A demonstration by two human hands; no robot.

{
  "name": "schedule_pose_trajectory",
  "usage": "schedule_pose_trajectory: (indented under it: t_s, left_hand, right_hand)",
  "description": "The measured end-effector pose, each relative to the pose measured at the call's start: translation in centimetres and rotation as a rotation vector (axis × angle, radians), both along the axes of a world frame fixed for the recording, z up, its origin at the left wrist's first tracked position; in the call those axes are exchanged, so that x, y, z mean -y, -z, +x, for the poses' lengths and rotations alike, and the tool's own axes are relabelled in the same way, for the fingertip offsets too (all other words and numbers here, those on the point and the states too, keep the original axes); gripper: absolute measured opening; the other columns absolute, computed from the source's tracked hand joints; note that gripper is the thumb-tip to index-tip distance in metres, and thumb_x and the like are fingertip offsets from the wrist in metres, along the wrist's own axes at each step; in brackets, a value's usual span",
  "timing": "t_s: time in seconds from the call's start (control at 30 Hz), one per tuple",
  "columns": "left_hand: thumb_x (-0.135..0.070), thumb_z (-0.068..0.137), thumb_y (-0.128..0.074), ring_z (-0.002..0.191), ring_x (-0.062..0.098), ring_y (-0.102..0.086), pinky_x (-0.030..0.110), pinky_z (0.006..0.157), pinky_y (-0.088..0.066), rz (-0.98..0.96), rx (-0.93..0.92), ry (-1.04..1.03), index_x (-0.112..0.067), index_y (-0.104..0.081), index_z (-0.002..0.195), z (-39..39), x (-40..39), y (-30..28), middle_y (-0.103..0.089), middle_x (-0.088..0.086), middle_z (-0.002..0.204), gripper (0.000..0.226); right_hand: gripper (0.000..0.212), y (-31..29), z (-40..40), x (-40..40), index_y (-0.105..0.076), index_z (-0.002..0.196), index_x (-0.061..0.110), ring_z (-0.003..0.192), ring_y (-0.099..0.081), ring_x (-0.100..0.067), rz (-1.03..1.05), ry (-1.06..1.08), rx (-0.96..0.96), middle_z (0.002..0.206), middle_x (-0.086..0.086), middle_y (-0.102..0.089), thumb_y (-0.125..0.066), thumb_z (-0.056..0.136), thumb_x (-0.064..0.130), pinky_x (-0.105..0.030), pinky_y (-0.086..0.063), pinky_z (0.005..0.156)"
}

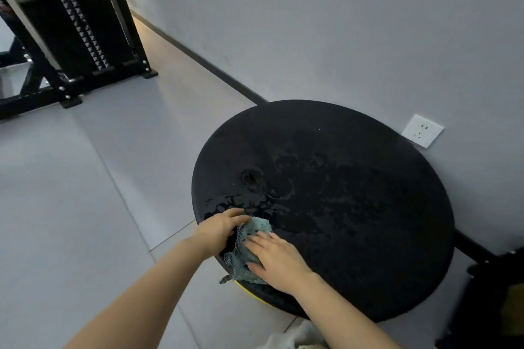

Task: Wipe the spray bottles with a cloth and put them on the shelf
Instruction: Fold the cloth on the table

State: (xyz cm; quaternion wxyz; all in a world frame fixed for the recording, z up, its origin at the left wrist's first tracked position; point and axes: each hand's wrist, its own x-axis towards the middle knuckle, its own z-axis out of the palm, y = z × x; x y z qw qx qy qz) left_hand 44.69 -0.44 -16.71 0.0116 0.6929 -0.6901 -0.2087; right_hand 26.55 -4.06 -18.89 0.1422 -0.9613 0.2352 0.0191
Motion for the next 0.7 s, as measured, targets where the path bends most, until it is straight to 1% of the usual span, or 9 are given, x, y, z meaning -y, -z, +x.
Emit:
schedule_pose_trajectory:
  t_s: [0.13, 0.2, 0.27, 0.3, 0.37, 0.43, 0.5, 0.6, 0.7]
  left_hand:
    - [-0.002, 0.092, -0.043, 0.138, 0.016, -0.031, 0.030, 0.105, -0.034, 0.007, 0.084, 0.110, -0.030, -0.033, 0.143, 0.0, 1.9, 1.4, -0.022, -0.007, 0.155, 0.060]
    - [-0.004, 0.093, -0.042, 0.138, 0.015, -0.031, 0.031, 0.106, -0.034, -0.014, 0.104, 0.162, -0.027, -0.037, 0.142, 0.1, 2.4, 1.7, -0.027, -0.005, 0.153, 0.054]
    - [-0.007, 0.095, -0.043, 0.135, 0.017, -0.034, 0.033, 0.105, -0.036, -0.042, 0.108, 0.211, -0.023, -0.042, 0.139, 0.5, 2.7, 1.9, -0.034, -0.001, 0.149, 0.047]
    - [-0.009, 0.095, -0.044, 0.134, 0.018, -0.036, 0.033, 0.104, -0.036, -0.058, 0.108, 0.235, -0.021, -0.044, 0.138, 0.7, 2.7, 2.0, -0.038, 0.001, 0.147, 0.045]
    - [-0.011, 0.096, -0.044, 0.131, 0.020, -0.038, 0.032, 0.103, -0.037, -0.091, 0.128, 0.272, -0.019, -0.045, 0.138, 1.3, 2.7, 2.4, -0.042, 0.003, 0.143, 0.042]
    - [-0.011, 0.096, -0.044, 0.129, 0.021, -0.038, 0.035, 0.101, -0.039, -0.094, 0.167, 0.303, -0.019, -0.042, 0.139, 1.6, 2.6, 2.5, -0.041, 0.004, 0.141, 0.044]
    - [-0.007, 0.095, -0.045, 0.124, 0.024, -0.041, 0.040, 0.095, -0.044, -0.110, 0.196, 0.328, -0.016, -0.043, 0.139, 1.8, 2.4, 2.6, -0.044, 0.007, 0.136, 0.045]
    - [-0.001, 0.085, -0.059, 0.106, 0.030, -0.055, 0.044, 0.079, -0.053, -0.205, 0.169, 0.367, -0.010, -0.056, 0.127, 2.1, 2.1, 2.6, -0.057, 0.013, 0.118, 0.043]
    - [-0.006, 0.064, -0.080, 0.078, 0.024, -0.066, 0.029, 0.060, -0.056, -0.330, 0.181, 0.388, -0.012, -0.071, 0.101, 2.3, 2.0, 2.9, -0.067, 0.006, 0.093, 0.038]
  right_hand:
    - [0.055, 0.8, 0.4, 0.7, -0.039, 0.141, 0.013, 0.139, -0.026, -0.024, -0.014, -0.039, 0.009, 0.147, -0.007, -0.038, -0.039, 0.096, 0.045, -0.035, -0.014, 0.115]
    - [0.060, 0.9, 0.5, 1.0, -0.049, 0.134, 0.013, 0.133, -0.038, -0.024, -0.020, -0.045, 0.012, 0.139, -0.007, -0.048, -0.031, 0.091, 0.051, -0.037, -0.023, 0.112]
    - [0.060, 1.2, 0.6, 1.0, -0.063, 0.119, 0.015, 0.119, -0.054, -0.021, -0.060, -0.047, 0.027, 0.122, -0.003, -0.063, -0.029, 0.085, 0.051, -0.035, -0.040, 0.102]
    - [0.056, 1.4, 0.7, 1.0, -0.069, 0.110, 0.018, 0.109, -0.060, -0.018, -0.082, -0.035, 0.055, 0.113, 0.000, -0.067, -0.031, 0.084, 0.049, -0.031, -0.046, 0.096]
    - [0.044, 1.8, 0.9, 1.0, -0.073, 0.098, 0.020, 0.098, -0.064, -0.013, -0.122, -0.023, 0.142, 0.101, 0.005, -0.070, -0.040, 0.080, 0.043, -0.026, -0.050, 0.087]
    - [0.028, 2.0, 1.1, 0.9, -0.074, 0.092, 0.018, 0.093, -0.065, -0.013, -0.162, -0.029, 0.223, 0.096, 0.004, -0.071, -0.060, 0.072, 0.032, -0.025, -0.052, 0.083]
    - [0.024, 2.3, 1.2, 0.9, -0.074, 0.087, 0.016, 0.089, -0.064, -0.015, -0.193, -0.031, 0.258, 0.091, 0.003, -0.070, -0.072, 0.064, 0.021, -0.026, -0.053, 0.076]
    - [0.015, 2.3, 1.1, 0.5, -0.071, 0.084, 0.014, 0.085, -0.058, -0.017, -0.220, 0.026, 0.289, 0.087, 0.002, -0.064, -0.062, 0.071, 0.016, -0.028, -0.050, 0.066]
    - [0.017, 2.1, 0.5, 0.4, -0.067, 0.087, 0.011, 0.083, -0.054, -0.017, -0.112, 0.179, 0.362, 0.087, 0.001, -0.059, -0.053, 0.077, 0.015, -0.028, -0.048, 0.063]
